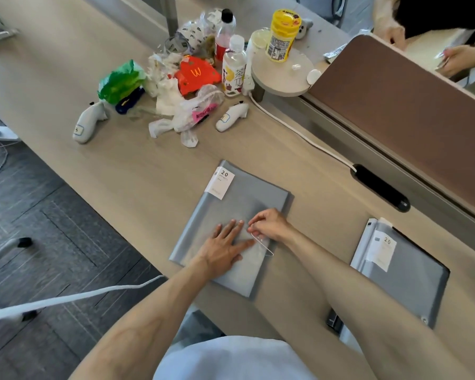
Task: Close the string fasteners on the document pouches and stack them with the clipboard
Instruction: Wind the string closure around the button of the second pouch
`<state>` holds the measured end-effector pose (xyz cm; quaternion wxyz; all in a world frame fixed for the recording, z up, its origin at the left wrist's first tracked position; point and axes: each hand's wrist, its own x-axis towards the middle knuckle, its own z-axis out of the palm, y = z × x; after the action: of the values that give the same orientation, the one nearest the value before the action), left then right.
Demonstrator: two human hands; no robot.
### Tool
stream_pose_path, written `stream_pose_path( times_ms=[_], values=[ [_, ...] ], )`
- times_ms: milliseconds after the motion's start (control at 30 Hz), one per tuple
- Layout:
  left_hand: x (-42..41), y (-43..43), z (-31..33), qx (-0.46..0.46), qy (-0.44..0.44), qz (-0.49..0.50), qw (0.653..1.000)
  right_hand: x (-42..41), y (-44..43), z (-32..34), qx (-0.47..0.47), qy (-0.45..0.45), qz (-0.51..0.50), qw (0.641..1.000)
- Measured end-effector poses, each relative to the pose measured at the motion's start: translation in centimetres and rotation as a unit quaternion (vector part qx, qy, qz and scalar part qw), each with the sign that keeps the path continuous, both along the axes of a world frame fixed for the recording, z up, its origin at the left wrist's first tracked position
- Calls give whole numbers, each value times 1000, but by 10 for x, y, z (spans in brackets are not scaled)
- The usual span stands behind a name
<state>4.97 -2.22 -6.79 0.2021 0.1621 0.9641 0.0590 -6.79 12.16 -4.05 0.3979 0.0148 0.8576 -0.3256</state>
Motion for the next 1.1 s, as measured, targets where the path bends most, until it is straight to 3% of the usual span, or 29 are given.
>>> stream_pose_path(
  times_ms=[200,500,800,900,1100],
  values=[
    [-3,7,5,22,12,28,999,-4,-1,6,24,43,43,998],
    [-10,15,6,3,8,48,999,-5,5,8,-24,9,-14,1000],
    [-21,18,12,-9,4,52,999,-3,36,7,-5,54,-74,996],
    [-23,18,13,-18,-6,50,999,2,51,7,28,81,-46,995],
    [-25,20,11,-37,-13,41,998,30,72,8,90,187,108,972]
  ],
)
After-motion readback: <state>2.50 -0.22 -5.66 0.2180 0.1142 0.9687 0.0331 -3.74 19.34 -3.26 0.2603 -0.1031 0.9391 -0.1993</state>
